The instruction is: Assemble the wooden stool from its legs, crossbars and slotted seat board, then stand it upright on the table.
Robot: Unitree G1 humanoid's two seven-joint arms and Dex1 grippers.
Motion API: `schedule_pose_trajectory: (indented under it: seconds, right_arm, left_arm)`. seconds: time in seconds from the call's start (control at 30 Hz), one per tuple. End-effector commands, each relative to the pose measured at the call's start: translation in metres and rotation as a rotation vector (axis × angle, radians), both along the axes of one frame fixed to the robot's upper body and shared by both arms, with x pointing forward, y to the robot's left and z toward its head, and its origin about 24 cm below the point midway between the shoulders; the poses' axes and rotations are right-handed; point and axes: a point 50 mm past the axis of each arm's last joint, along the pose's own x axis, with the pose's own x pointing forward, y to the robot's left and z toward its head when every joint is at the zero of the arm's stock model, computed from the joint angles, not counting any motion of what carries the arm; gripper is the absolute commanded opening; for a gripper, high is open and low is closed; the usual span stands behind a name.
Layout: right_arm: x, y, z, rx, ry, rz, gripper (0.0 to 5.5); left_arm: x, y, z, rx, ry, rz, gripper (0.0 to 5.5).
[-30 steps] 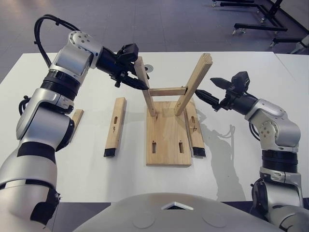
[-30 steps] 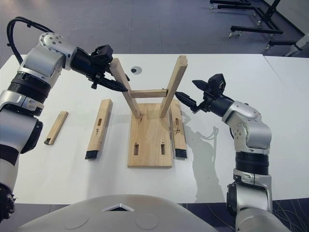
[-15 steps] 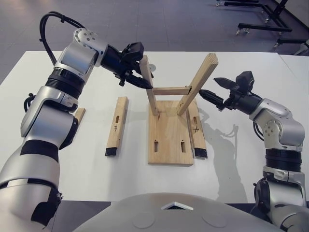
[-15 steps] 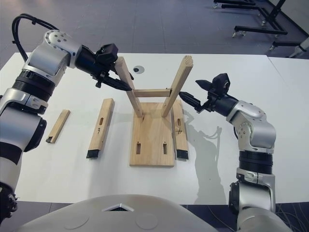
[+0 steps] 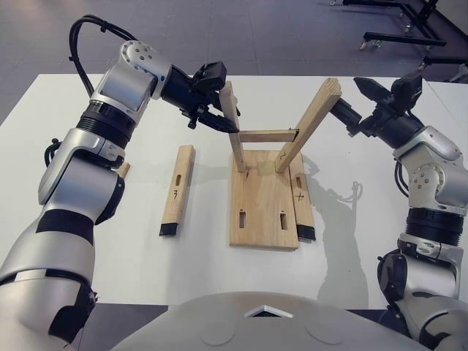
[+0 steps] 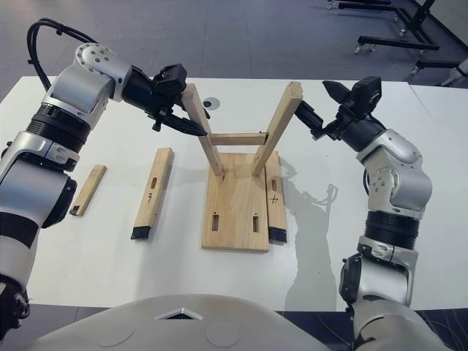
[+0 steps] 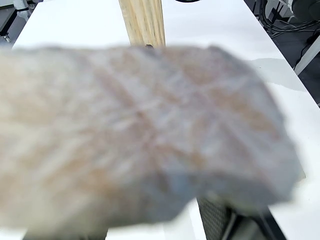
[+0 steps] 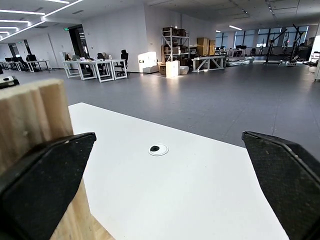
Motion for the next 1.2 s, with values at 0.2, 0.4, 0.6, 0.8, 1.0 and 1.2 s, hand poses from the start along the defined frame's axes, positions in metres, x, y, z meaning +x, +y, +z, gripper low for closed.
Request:
schedule_pose_trajectory:
  seconds: [0.2,0.4,0.6,0.8,1.0,1.2]
  right_arm:
    - [-0.002,0.004,0.022,0.028,-0.099,0.092,5.4]
    - [-0.016,-0.031,0.019,0.033,-0.095,-0.004,5.4]
    - [-0.013,0.034,0.02,-0.003,-0.163,-0.147,5.4]
    - [-0.03,0.116,0.021,0.037,-0.152,-0.167,5.4]
    - [-0.04,0.137,0.009,-0.032,-0.067,-0.048,5.4]
    - [-0.043,0.141,-0.023,-0.079,0.078,0.04,5.4]
  left_arm:
    - [-0.023,-0.019,-0.093,0.337,0.057,-0.109,2.04]
    - [-0.025,-0.018,-0.095,0.344,0.062,-0.111,2.04]
    - [-0.026,-0.021,-0.095,0.33,0.056,-0.106,2.04]
    - [-0.027,-0.016,-0.095,0.336,0.06,-0.093,2.04]
    - [-0.024,-0.018,-0.092,0.331,0.049,-0.082,2.04]
    - [-0.017,-0.022,-0.076,0.341,0.012,-0.115,2.04]
